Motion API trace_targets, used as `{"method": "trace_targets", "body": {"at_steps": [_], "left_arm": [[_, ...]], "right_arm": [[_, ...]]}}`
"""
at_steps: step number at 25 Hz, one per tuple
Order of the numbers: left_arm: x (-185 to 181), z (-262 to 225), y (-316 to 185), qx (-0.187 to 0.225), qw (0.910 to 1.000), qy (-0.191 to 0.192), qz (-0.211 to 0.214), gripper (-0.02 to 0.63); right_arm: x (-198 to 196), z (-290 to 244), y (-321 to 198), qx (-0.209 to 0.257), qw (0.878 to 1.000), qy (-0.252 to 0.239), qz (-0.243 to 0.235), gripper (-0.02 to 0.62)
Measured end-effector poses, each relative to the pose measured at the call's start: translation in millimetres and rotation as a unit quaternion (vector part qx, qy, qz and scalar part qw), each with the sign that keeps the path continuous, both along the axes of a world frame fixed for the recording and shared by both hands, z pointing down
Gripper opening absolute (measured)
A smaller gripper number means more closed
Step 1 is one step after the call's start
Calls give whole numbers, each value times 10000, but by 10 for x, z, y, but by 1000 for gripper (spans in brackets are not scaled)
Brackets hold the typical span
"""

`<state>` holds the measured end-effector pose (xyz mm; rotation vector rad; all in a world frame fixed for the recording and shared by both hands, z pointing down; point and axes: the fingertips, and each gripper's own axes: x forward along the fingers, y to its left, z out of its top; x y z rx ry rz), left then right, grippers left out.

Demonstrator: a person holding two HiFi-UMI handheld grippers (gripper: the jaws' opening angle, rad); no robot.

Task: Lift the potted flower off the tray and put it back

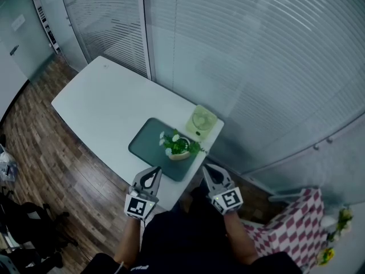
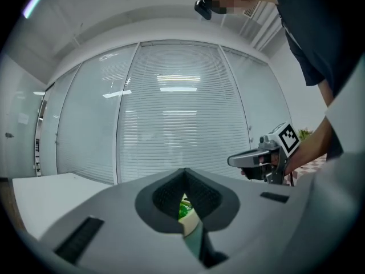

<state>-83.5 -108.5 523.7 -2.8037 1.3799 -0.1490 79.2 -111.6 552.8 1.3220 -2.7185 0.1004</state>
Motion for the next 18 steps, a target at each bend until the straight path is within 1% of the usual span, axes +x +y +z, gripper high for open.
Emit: {"method": "trace_targets", "body": {"at_steps": [2,5,10,14,18], "left_arm": [[7,21,8,-30,10000,45,-4,6],[32,25,13,-77,9999,139,1,6],[46,18,3,-79,9998,185,58,6],[24,47,-5,-124,9997,205,99,6],[-77,71,-62,-224,9993,291,-36,6]], "right_arm": [[-5,-54,-2,56,10000,-78,-5,2],[-7,-125,12,80,10000,5,-59,2],[-5,-234,20,206,9997,-60,-69,2],[-22,-237,42,207,9996,-80,-144,2],[-48,-184,69,153,9997,-12,-176,2]]}}
